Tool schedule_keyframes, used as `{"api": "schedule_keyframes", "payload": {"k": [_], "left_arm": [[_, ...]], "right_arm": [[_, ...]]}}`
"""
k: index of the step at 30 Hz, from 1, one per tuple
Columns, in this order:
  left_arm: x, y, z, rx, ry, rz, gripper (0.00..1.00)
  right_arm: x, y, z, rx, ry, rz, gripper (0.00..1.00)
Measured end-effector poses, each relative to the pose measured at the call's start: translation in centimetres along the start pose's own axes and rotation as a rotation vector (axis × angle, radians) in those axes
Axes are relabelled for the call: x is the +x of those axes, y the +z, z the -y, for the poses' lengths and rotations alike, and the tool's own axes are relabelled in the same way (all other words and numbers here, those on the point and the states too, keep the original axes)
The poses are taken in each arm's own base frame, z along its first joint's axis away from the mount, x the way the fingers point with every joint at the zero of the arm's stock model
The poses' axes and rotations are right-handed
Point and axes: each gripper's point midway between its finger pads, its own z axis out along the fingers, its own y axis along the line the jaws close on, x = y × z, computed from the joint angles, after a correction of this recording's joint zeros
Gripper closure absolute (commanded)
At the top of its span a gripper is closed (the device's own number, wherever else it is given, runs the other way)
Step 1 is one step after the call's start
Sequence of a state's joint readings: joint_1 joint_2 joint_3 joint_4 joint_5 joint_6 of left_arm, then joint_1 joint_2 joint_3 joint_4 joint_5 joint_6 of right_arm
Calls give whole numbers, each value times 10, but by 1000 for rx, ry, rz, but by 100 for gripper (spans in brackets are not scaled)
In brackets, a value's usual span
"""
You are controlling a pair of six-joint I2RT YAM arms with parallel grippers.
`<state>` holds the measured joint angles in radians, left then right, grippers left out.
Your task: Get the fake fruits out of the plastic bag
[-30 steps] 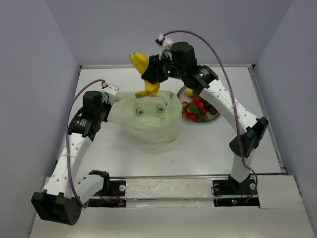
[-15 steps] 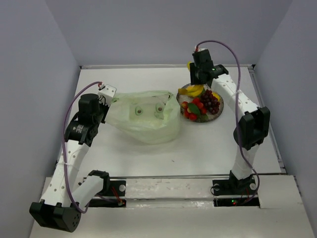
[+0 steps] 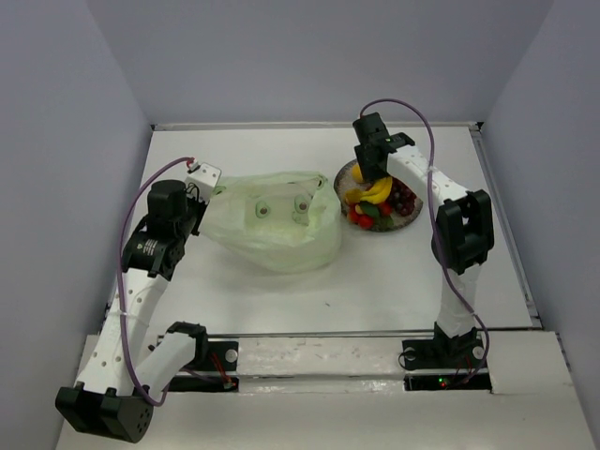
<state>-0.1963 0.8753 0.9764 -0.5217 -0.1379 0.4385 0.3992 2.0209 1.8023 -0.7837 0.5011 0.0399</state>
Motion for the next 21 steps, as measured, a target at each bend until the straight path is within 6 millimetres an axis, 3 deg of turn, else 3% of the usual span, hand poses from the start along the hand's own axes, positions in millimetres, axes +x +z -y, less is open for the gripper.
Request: {"api": "schedule_keyframes", "payload": {"k": [4, 16, 21], "left_arm": [[0, 0, 1, 4, 2, 1, 94], [0, 0, 2, 10, 9, 3, 94], [-1, 0, 4, 22, 11, 8, 93]], "right_arm": [[1, 0, 2, 8, -11, -1, 22], [3, -2, 2, 5, -23, -15, 14], [-13, -13, 5, -9, -10, 13, 11]]}}
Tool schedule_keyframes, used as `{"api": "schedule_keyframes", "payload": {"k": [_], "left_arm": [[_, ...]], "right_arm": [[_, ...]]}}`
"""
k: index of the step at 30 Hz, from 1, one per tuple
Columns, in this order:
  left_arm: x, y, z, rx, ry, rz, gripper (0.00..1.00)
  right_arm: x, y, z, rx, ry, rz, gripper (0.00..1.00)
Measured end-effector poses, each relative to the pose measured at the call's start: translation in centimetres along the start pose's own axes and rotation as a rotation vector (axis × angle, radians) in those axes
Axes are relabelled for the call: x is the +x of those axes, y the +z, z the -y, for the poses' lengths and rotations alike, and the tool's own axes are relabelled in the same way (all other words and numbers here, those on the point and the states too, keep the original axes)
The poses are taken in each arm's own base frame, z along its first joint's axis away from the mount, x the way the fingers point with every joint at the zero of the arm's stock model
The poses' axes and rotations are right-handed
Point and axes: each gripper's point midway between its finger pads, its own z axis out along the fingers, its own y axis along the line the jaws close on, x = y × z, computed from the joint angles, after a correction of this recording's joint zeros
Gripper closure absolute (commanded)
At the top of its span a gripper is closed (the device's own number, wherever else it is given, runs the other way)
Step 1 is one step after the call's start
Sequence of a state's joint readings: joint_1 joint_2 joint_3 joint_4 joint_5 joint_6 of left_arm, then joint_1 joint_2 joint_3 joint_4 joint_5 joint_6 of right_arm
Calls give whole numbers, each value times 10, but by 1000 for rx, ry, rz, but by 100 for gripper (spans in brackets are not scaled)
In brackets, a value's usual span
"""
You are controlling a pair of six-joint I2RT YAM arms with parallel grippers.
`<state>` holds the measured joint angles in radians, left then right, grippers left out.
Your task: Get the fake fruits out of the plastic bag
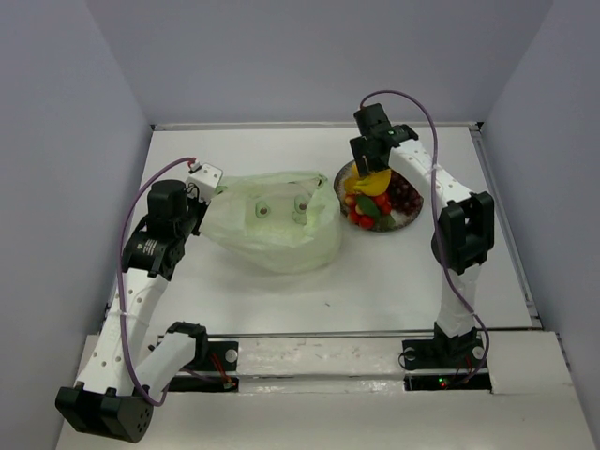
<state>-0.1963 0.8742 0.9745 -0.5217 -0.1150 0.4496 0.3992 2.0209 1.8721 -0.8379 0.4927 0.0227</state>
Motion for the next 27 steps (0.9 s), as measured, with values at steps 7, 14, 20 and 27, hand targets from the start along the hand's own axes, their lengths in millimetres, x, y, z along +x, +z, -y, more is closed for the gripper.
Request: {"api": "schedule_keyframes", "payload": {"k": [7, 14, 20, 27], "left_arm": [[-1, 0, 2, 12, 3, 5, 94], [-3, 1, 9, 49, 6, 18, 94], [-3, 0, 16, 91, 9, 24, 93], [10, -5, 28, 139, 47, 28, 94]], "right_arm": [[-43, -40, -3, -14, 20, 114, 11], [-85, -195, -139, -307, -155, 440, 21], [-13, -281, -262, -750, -326, 451, 49], [119, -163, -245, -623, -318, 47, 55]]}}
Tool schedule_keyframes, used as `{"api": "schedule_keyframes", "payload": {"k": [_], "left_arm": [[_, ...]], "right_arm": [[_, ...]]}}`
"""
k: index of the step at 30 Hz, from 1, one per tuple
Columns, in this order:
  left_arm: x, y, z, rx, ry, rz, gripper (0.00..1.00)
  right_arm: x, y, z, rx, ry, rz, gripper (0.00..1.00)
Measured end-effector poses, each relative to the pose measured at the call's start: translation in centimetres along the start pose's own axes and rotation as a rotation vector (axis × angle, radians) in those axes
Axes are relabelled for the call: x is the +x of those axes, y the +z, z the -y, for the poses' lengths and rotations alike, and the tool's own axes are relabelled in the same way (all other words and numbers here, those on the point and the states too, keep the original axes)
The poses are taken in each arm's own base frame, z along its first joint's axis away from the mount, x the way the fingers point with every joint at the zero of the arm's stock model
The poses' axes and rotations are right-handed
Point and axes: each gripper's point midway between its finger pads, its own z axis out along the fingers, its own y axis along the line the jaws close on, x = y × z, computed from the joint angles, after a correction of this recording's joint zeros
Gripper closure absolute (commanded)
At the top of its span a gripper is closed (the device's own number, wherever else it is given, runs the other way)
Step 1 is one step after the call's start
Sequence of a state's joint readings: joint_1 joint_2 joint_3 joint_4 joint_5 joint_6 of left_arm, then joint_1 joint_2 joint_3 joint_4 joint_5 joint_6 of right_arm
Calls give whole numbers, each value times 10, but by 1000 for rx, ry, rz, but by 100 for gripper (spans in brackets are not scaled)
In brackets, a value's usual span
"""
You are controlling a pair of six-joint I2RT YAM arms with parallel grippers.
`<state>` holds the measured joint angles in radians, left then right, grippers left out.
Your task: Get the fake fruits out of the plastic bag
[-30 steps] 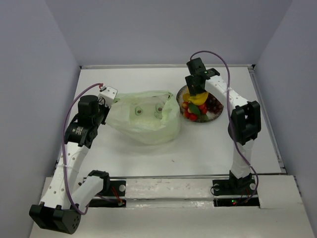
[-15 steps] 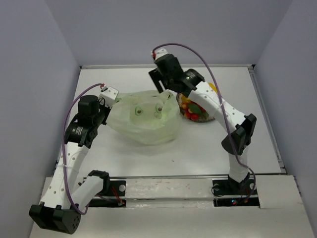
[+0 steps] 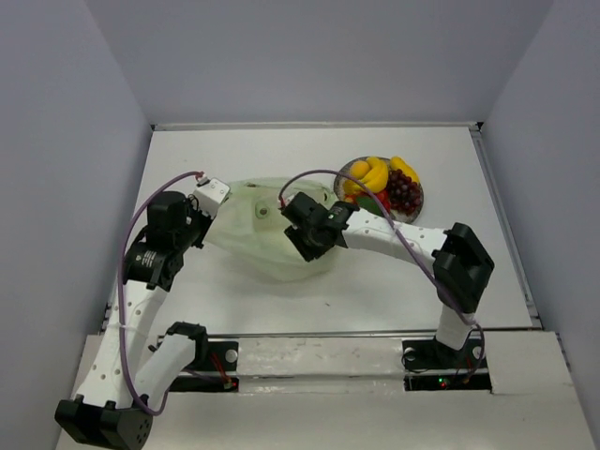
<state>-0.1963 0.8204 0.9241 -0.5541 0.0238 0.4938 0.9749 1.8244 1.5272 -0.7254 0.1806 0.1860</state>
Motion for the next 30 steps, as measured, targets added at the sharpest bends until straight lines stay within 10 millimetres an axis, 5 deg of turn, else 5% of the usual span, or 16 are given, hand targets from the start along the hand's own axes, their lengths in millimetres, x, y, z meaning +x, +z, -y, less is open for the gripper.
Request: {"api": "schedule_keyframes", "payload": {"k": [3, 5, 9, 13, 17, 25, 30], "left_arm": [[7, -5, 5, 17, 24, 0, 94], [13, -8, 9, 32, 49, 1, 94], [36, -9, 20, 61, 103, -31, 94], [56, -12, 31, 115, 174, -65, 93], [59, -17, 44, 197, 243, -53, 93], [69, -20, 75, 355, 319, -18, 93], [79, -12, 69, 317, 314, -60, 97]], "right_arm": [[63, 13, 17, 76, 55, -148, 60], [89, 13, 22, 113, 99, -198, 60], [112, -1, 28, 161, 185, -205, 56], [122, -11, 31, 215, 237, -185, 24], [147, -3, 33, 255, 281, -202, 17], [177, -18, 41, 224, 322, -75, 25], [173, 6, 42, 295, 301, -119, 60]]}}
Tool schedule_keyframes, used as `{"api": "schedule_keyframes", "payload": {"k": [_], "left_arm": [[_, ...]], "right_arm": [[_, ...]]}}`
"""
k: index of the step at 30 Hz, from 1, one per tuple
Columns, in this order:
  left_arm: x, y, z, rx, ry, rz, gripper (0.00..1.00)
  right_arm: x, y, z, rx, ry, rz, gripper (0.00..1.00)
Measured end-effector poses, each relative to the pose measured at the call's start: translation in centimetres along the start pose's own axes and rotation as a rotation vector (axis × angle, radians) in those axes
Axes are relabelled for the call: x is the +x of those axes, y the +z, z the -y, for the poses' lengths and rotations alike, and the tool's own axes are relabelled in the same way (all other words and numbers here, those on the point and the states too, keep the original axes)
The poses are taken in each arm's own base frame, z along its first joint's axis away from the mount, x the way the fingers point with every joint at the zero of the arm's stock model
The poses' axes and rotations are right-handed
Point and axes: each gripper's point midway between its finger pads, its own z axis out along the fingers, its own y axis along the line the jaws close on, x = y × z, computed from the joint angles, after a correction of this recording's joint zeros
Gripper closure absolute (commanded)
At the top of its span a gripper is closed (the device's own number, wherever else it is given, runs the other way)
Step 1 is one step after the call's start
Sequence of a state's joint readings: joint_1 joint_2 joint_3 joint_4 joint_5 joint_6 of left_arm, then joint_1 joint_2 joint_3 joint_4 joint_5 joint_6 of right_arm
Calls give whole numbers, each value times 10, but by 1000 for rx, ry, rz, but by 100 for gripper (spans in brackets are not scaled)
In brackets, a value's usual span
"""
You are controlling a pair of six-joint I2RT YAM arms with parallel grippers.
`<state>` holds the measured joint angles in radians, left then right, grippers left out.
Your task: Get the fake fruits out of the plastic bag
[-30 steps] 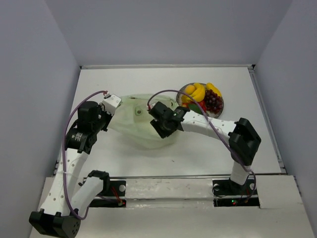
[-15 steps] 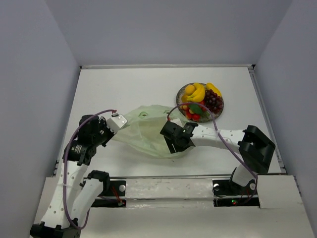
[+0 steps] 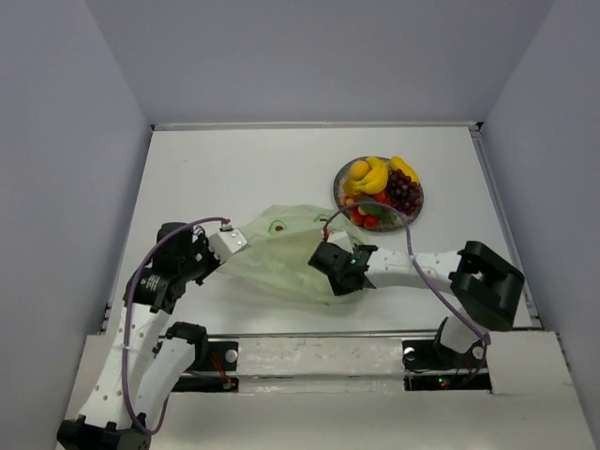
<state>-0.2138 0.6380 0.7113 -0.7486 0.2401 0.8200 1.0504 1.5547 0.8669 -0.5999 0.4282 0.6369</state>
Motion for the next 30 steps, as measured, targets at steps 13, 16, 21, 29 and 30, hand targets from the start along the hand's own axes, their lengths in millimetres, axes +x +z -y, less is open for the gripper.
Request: {"api": "schedule_keyframes", "payload": {"k": [13, 16, 21, 29, 30], "left_arm": [[23, 14, -96, -358, -308, -213, 100], [9, 10, -128, -442, -371, -175, 100], [-6, 9, -152, -510, -413, -108, 100], [1, 16, -140, -475, -398, -110, 100], [6, 19, -134, -458, -388, -124, 100]], "right_arm": [[-141, 7, -75, -84, -65, 140, 99], [-213, -2, -74, -131, -9, 261, 99], [-265, 6, -57, -123, 6, 357, 99], [-206, 52, -69, -163, -90, 232, 68], [-193, 61, -69, -162, -96, 202, 52]]}}
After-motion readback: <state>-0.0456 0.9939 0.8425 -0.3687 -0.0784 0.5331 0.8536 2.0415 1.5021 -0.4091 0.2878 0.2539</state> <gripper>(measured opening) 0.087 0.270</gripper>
